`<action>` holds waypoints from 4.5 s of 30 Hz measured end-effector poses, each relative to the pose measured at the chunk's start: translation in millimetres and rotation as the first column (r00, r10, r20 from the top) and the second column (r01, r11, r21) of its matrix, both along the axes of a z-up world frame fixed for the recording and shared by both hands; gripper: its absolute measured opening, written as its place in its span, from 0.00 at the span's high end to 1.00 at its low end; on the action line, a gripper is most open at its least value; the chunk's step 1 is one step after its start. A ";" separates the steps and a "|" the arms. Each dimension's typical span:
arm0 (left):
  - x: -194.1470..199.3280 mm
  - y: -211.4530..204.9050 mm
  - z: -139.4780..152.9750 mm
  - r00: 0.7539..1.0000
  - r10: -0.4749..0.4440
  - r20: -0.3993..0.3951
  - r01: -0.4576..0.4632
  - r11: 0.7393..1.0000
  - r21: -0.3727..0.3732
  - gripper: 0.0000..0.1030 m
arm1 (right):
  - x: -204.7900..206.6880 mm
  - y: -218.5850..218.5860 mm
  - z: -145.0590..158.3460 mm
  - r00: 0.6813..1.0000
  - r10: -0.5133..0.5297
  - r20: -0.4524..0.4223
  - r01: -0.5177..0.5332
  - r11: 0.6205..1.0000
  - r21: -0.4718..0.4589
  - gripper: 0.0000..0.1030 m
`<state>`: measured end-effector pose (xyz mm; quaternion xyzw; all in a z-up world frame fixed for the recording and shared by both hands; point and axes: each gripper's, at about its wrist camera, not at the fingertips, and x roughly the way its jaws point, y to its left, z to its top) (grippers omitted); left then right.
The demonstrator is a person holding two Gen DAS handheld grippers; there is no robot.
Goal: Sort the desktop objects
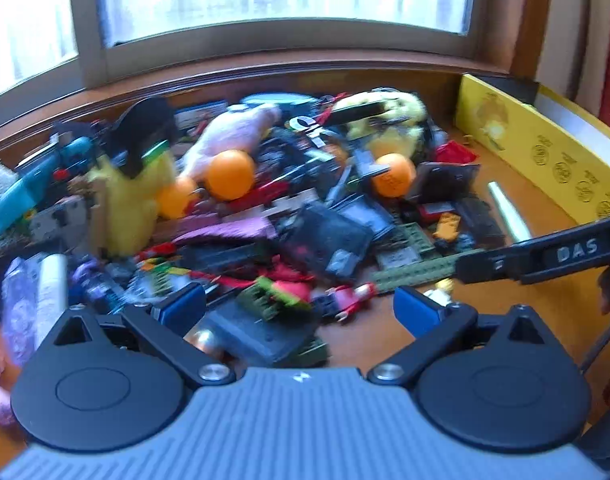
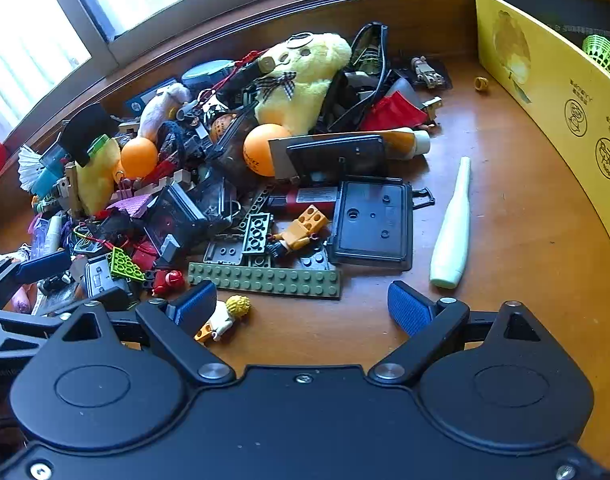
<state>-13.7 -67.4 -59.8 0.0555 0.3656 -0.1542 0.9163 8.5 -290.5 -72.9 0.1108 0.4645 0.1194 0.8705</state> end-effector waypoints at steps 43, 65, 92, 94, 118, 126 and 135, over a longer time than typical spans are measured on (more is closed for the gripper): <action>0.5 -60.5 -14.2 0.975 -0.214 -0.057 0.212 0.976 -0.049 0.73 | -0.4 -47.2 -3.9 0.984 -0.127 0.124 0.146 0.976 -0.162 0.49; 27.0 -98.8 11.1 0.952 -0.304 0.019 0.304 0.946 -0.111 0.73 | -31.9 -80.6 41.2 0.949 -0.244 0.202 0.258 0.965 -0.046 0.99; 31.0 -68.0 7.7 0.972 -0.235 -0.008 0.233 0.968 -0.092 0.72 | -18.7 -15.0 -1.8 0.999 -0.024 0.027 0.026 0.996 -0.083 0.36; 30.7 -65.8 7.0 0.972 -0.235 -0.011 0.233 0.968 -0.093 0.72 | -17.1 -10.3 -2.4 0.999 -0.021 0.031 0.024 0.995 -0.095 0.32; 38.1 -100.4 13.1 0.948 -0.316 0.023 0.317 0.944 -0.091 0.72 | -36.6 -53.9 28.6 0.964 -0.205 0.170 0.231 0.961 -0.150 0.85; 41.7 -144.2 26.6 0.916 -0.395 0.069 0.400 0.912 -0.093 0.72 | -54.3 -92.5 58.4 0.925 -0.299 0.235 0.327 0.941 -0.090 0.85; 43.9 -216.2 47.7 0.853 -0.505 0.135 0.518 0.850 -0.092 0.72 | -75.9 -142.0 84.7 0.863 -0.406 0.300 0.445 0.892 -0.075 0.85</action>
